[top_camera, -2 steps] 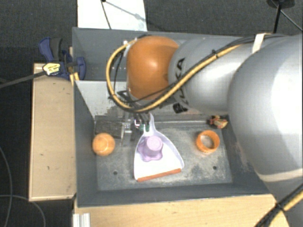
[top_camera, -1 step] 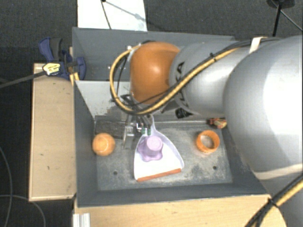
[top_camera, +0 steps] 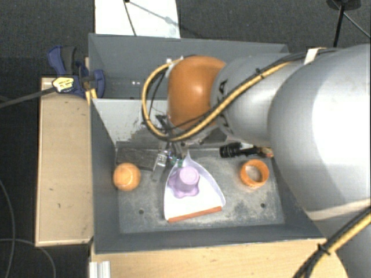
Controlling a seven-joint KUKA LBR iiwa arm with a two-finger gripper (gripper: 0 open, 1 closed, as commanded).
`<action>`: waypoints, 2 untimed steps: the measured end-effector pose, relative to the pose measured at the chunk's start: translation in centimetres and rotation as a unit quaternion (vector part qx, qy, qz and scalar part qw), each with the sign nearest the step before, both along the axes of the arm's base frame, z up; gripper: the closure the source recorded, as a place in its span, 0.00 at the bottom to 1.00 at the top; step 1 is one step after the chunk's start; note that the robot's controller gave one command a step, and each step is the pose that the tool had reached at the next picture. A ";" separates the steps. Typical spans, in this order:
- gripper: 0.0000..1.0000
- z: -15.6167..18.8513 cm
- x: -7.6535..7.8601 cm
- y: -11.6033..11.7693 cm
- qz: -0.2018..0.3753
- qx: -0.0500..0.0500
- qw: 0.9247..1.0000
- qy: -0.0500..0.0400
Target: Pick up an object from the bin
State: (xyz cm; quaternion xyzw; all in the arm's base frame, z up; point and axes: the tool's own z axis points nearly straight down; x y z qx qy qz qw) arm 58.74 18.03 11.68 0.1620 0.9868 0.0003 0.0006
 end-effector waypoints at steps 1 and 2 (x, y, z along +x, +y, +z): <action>0.00 -4.5 0.5 -0.9 0.055 0.000 0.998 -0.001; 1.00 -4.6 -1.0 -0.8 -0.032 0.000 0.999 0.001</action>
Offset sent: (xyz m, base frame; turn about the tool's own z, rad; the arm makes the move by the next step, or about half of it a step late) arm -0.0109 -0.0080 -0.0468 0.0635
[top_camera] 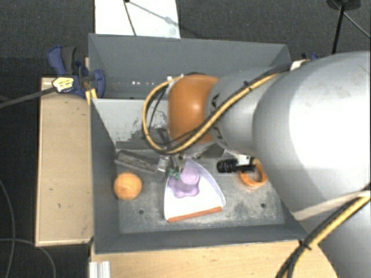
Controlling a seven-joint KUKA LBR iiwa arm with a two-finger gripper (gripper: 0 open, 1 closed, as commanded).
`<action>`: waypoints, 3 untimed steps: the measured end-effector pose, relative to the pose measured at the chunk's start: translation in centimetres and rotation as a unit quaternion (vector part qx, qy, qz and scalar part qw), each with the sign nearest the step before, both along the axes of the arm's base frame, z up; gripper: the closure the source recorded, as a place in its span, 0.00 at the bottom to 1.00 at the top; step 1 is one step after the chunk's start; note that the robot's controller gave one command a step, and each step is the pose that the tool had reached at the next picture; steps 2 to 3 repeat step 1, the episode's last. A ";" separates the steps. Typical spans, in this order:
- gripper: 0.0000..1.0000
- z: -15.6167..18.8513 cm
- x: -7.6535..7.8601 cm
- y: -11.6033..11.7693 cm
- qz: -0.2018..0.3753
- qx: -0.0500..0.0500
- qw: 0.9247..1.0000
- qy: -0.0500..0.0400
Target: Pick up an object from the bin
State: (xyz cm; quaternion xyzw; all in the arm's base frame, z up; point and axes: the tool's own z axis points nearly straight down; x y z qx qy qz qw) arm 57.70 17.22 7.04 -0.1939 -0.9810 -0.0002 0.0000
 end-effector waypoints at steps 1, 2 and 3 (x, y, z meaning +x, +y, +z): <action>1.00 0.0 0.0 0.0 0.000 0.000 1.000 0.000; 1.00 0.0 0.0 0.0 0.000 0.000 1.000 0.000; 1.00 0.0 0.0 0.0 0.000 0.000 1.000 0.000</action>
Offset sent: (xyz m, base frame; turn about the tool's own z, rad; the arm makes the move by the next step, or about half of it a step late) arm 0.0001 -0.0002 0.1100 0.0000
